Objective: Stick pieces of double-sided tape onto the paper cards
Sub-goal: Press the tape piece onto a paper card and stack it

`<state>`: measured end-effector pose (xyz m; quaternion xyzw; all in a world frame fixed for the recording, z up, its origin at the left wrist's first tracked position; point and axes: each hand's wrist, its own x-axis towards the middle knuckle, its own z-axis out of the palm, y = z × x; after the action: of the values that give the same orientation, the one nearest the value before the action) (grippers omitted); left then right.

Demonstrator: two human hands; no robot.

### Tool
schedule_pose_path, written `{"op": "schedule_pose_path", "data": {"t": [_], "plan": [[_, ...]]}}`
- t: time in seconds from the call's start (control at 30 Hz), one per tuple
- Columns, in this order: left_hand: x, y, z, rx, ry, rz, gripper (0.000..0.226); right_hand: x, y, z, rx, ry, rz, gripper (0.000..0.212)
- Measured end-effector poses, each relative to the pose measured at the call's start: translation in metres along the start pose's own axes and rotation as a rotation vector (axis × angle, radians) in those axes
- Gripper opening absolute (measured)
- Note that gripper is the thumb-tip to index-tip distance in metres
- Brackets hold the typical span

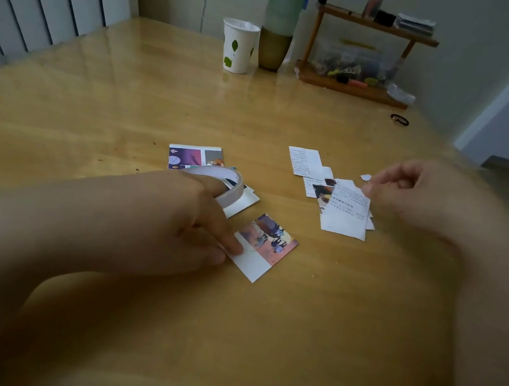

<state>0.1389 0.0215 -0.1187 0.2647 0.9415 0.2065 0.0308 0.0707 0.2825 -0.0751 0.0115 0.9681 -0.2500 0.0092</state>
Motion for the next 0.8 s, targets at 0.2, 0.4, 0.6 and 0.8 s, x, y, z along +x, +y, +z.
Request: {"op": "schedule_pose_path", "data": {"t": [0.2,0.4,0.6,0.8], "plan": [[-0.004,0.001,-0.007,-0.058,-0.031,-0.033,0.017,0.014,0.009,0.019,-0.125,-0.172,0.051,0.052],[-0.005,0.002,-0.012,-0.059,-0.064,-0.060,0.028,0.021,0.015,0.021,-0.076,-0.187,0.052,0.051],[-0.005,0.001,-0.013,-0.089,-0.085,-0.061,0.019,0.025,0.020,0.024,-0.001,-0.163,0.047,0.056],[-0.005,0.000,-0.014,-0.105,-0.069,-0.086,0.022,0.030,0.024,0.028,0.063,-0.149,0.047,0.049]]}}
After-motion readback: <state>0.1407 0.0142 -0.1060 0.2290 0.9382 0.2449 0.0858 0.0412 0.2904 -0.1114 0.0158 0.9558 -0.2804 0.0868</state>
